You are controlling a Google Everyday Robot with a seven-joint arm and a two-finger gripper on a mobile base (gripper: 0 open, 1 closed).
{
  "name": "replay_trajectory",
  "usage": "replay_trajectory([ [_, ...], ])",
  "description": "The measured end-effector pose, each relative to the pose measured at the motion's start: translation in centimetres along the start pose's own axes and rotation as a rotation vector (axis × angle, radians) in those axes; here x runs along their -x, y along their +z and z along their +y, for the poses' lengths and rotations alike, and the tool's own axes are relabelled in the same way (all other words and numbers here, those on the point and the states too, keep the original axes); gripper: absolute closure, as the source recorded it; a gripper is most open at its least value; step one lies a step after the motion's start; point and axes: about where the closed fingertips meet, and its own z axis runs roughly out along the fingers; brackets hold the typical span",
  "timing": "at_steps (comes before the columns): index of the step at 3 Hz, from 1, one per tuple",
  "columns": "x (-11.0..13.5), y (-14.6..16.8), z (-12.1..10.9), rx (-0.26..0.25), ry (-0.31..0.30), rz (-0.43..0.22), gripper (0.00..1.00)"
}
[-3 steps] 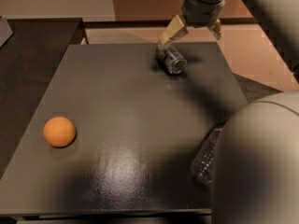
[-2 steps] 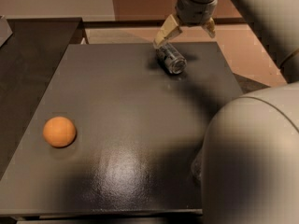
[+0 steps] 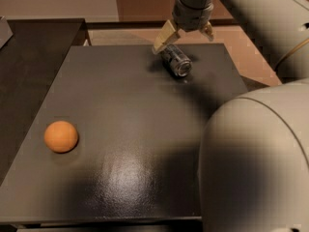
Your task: Place 7up can upright
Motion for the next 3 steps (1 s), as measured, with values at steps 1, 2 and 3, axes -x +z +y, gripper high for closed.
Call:
replay_trajectory([
  [1, 0.5, 1.2, 0.4, 0.012, -0.013, 0.016, 0.00],
  [2, 1.0, 2.6, 0.6, 0.027, -0.024, 0.048, 0.00],
  [3, 1.5, 4.1, 0.5, 0.032, -0.025, 0.077, 0.00],
])
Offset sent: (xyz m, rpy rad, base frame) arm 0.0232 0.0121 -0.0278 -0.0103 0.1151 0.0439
